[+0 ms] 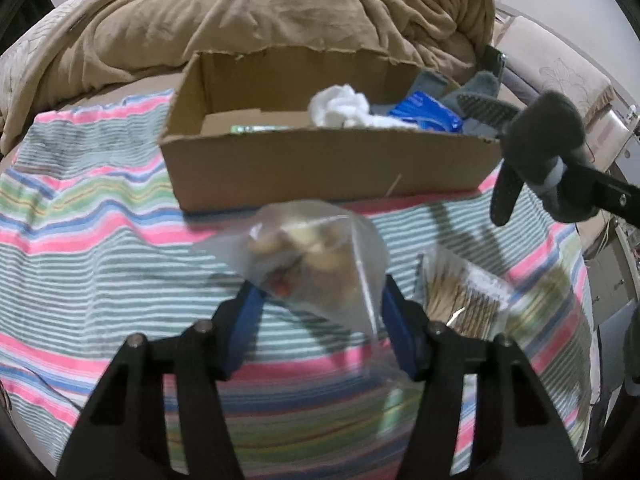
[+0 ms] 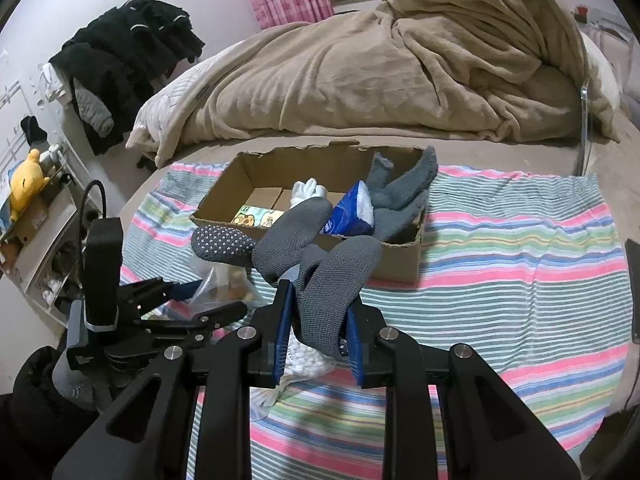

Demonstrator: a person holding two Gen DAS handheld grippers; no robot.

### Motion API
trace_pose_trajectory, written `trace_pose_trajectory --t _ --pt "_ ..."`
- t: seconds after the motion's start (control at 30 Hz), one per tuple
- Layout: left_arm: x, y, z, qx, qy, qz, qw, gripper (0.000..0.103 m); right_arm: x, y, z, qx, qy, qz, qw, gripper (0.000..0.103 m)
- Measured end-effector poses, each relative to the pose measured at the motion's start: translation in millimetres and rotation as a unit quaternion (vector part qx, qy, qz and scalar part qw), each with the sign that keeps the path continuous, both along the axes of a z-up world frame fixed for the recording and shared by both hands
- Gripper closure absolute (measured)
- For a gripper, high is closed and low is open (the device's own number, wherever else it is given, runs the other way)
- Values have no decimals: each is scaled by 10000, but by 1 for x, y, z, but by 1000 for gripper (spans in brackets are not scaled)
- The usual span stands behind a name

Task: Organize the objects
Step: 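Carry the nut bag and grey glove toward the box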

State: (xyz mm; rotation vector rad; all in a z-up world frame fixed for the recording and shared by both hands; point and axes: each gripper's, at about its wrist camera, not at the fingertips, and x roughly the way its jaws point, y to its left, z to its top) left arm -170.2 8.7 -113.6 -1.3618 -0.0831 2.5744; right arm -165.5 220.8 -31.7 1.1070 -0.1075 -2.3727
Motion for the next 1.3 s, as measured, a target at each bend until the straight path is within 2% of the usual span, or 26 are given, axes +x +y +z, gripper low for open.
trace_pose_trajectory --t 0.07,0.23,0.33,0.4,0.53,0.63,0.7,0.8,1.03,1.3 --pt "1 1 1 19 31 -21 10000 51 0 0 1 5 21 23 10000 77" --pt "2 0 6 121 177 30 9998 51 3 0 5 2 67 28 10000 77" --pt "1 -1 11 180 256 133 9994 44 4 0 5 11 64 16 10000 77" --pt "-3 0 11 118 282 193 9993 31 4 0 5 5 54 8 10000 77" --pt "-14 1 8 100 244 282 9993 28 4 0 4 0 59 13 10000 77" --pt "-20 4 4 113 187 205 9995 30 4 0 4 -8 59 5 10000 77" --pt "-20 5 5 165 225 161 9995 42 4 1 5 -12 56 -6 10000 77" --pt "-17 5 6 183 288 119 9993 45 4 3 6 -31 56 -37 10000 77" --pt "-5 0 20 363 445 142 9983 46 4 4 10 -35 113 -29 9999 77" --pt "14 -12 70 445 896 167 9948 46 1 0 21 -24 257 -4 9997 77"
